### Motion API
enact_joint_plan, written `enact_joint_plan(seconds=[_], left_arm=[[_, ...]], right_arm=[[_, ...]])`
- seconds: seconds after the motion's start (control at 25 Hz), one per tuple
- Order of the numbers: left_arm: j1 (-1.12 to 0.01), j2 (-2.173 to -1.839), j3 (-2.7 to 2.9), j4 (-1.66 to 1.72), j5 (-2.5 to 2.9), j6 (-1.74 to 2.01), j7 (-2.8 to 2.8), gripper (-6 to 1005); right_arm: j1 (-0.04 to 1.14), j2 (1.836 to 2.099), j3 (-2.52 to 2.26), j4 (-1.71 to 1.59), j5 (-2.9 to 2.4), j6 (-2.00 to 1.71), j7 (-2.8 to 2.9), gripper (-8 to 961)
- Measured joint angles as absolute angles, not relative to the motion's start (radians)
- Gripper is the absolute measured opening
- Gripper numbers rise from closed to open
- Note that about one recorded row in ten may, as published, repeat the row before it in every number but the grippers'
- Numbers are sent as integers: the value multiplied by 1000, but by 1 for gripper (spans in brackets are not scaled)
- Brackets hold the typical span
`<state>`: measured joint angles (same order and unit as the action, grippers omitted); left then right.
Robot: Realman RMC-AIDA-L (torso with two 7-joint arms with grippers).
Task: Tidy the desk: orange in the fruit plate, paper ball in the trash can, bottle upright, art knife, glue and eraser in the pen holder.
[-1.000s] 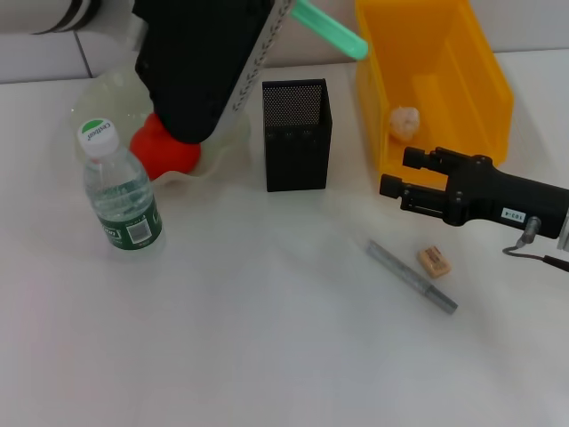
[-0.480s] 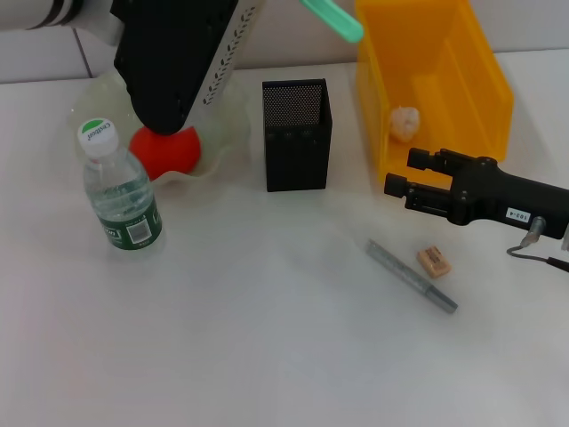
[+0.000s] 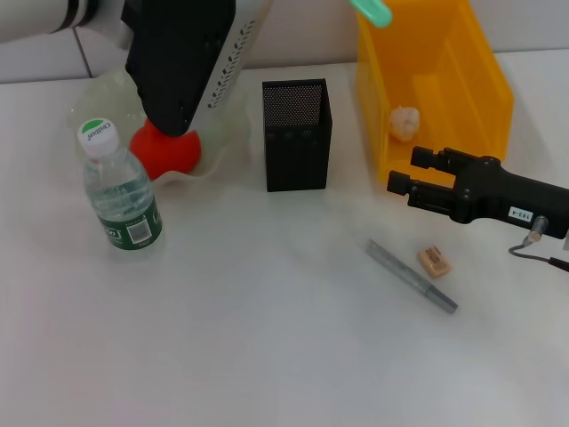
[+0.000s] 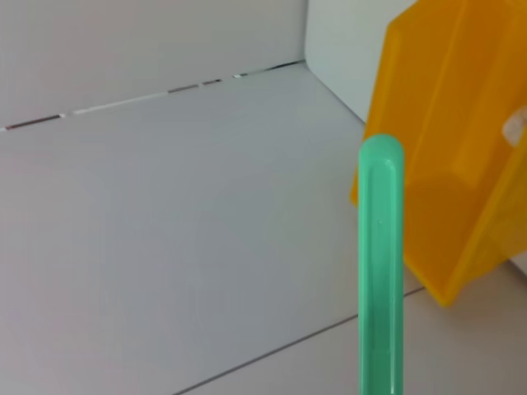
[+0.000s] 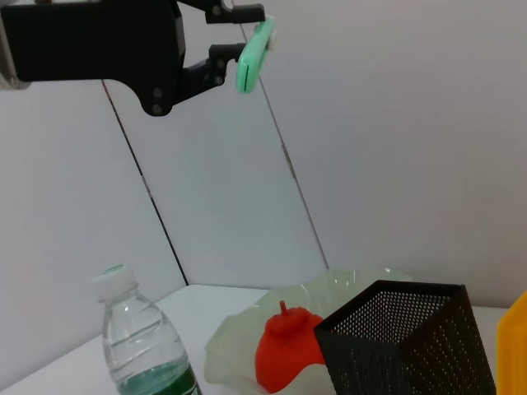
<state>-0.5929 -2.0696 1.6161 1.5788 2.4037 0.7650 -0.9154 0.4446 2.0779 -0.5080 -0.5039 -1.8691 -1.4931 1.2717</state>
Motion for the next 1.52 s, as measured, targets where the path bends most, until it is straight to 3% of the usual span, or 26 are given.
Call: enact_joint_plan(seconds=[0.44, 1.52], left_arm=[[-560, -2074, 1628, 1502, 2163, 651, -632, 183], [-657, -2075, 1825, 1094, 2094, 83, -534, 184]], right_arm=[[436, 2079, -507, -493, -1841, -1491, 1268, 740], [438, 2077, -506, -492, -1841, -1442, 1282, 740]])
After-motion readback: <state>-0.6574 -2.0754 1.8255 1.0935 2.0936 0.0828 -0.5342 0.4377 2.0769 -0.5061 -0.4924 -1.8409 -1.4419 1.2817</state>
